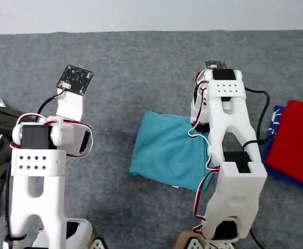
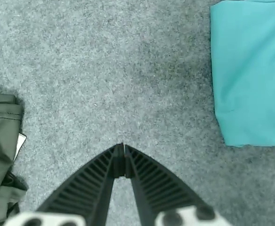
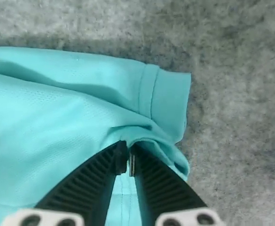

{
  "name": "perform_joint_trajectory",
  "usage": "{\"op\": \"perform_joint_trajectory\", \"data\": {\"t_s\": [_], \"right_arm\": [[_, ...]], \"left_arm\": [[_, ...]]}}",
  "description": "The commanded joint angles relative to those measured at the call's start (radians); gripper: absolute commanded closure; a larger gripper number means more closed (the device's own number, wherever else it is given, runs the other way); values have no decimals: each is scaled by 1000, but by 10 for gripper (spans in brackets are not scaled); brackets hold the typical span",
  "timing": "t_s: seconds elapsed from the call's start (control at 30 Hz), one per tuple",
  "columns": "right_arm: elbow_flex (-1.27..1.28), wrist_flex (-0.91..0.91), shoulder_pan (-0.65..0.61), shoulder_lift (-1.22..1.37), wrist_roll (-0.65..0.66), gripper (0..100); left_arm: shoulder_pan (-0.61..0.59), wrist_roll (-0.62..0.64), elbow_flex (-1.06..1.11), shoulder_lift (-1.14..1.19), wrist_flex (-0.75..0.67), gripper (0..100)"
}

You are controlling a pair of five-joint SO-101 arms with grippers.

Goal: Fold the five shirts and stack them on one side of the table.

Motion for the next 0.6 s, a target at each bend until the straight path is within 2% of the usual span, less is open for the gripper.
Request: {"op": "perform_joint_trajectory", "data": {"t_s": [0.0,0.37,0.57], "right_arm": [[-54,41,35,-10,12,989],[-54,91,191,-2,97,988],[-52,62,185,-1,132,980]], "left_arm": [[-11,-12,-4,-28,-20,996],[-5,-12,-2,-28,-43,995],[-5,-12,-2,-26,-49,995]]}}
